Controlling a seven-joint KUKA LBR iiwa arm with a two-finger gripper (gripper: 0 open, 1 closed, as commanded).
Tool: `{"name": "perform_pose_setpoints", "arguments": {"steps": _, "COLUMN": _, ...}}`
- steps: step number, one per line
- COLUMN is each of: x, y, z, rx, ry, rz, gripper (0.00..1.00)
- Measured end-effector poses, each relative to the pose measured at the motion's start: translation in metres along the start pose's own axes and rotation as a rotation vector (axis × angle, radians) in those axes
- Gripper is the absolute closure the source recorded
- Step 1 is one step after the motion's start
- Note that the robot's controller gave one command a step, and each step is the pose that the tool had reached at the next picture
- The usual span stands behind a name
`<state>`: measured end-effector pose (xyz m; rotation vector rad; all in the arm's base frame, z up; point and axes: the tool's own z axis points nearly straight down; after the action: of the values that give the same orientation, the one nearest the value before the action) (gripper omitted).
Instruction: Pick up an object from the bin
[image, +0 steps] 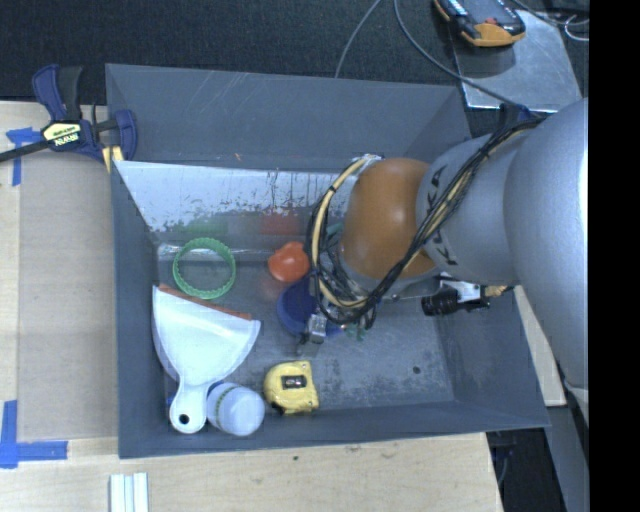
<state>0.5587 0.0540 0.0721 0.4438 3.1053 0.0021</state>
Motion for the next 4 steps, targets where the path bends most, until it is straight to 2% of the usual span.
{"name": "perform_pose_setpoints", "arguments": {"steps": 1, "x": -0.044, "y": 0.041, "z": 0.000, "rx": -0.002, "ry": -0.006, "rz": -0.069, "gripper": 0.00}}
{"name": "perform_pose_setpoints", "arguments": {"steps": 2, "x": -0.060, "y": 0.031, "z": 0.001, "rx": -0.004, "ry": 0.001, "rz": -0.069, "gripper": 0.00}}
{"name": "perform_pose_setpoints", "arguments": {"steps": 3, "x": -0.055, "y": 0.023, "z": -0.012, "rx": -0.005, "ry": -0.001, "rz": -0.170, "gripper": 0.00}}
{"name": "perform_pose_setpoints", "arguments": {"steps": 4, "x": -0.052, "y": 0.024, "z": -0.011, "rx": -0.006, "ry": 0.009, "rz": -0.171, "gripper": 1.00}}
